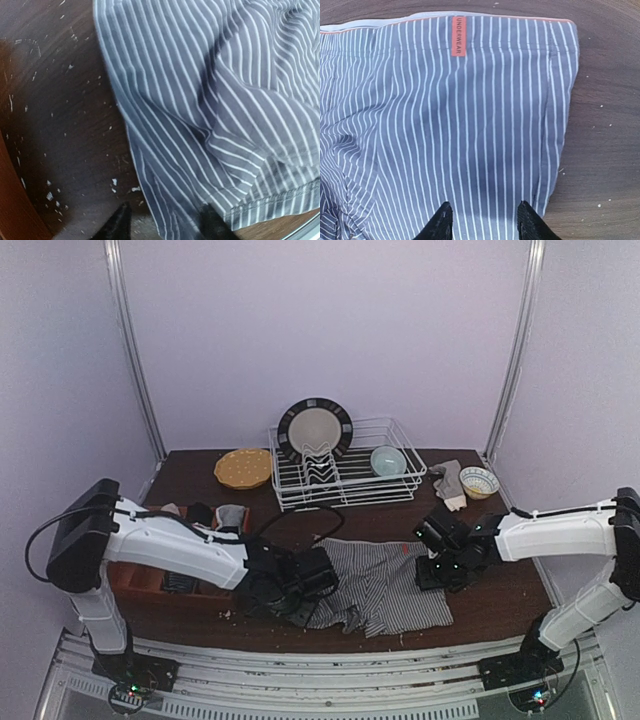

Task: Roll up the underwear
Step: Adjust the underwear at the center of the board.

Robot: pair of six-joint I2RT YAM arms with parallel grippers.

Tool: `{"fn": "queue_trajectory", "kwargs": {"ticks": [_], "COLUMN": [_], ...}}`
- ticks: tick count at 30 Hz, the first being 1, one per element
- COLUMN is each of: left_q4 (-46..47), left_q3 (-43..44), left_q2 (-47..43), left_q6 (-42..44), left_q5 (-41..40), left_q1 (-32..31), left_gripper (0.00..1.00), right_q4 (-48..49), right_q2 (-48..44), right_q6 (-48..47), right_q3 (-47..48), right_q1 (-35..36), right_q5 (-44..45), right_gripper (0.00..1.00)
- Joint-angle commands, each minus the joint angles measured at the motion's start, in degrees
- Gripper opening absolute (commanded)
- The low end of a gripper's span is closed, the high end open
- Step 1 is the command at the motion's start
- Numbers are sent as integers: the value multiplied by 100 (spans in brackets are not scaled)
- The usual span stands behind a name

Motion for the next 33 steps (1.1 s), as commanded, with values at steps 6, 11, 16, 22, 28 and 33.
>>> {"fn": "queue_trajectory", "kwargs": {"ticks": [6, 11, 16, 22, 28, 33], "left_q4": [-18, 274, 490, 802, 1001, 903], "left_q3": [-204, -723, -1071, -1258, -1332, -1308], "left_q2": [36, -192, -338, -449, -895, -1494], "left_q6": [-245, -446, -596, -477, -219, -33], "left_q5": [-370, -308, -252, 1, 244, 302], "left_q1": [48, 148, 217, 219, 209, 209], "left_gripper": [0, 0, 0, 0, 31, 58], "right_q4": [69, 341, 401, 296, -107, -451], "right_q2": [421, 626, 465, 389, -191, -787], "right_q6": [230, 308, 409, 349, 244, 118], "right_q3": [-232, -573, -729, -629, -430, -20], "right_q1": [6, -430, -714, -947, -823, -514], "right_q5": [428, 159, 83, -26, -112, -123], "right_gripper": [40, 34, 33, 34, 41, 48]}}
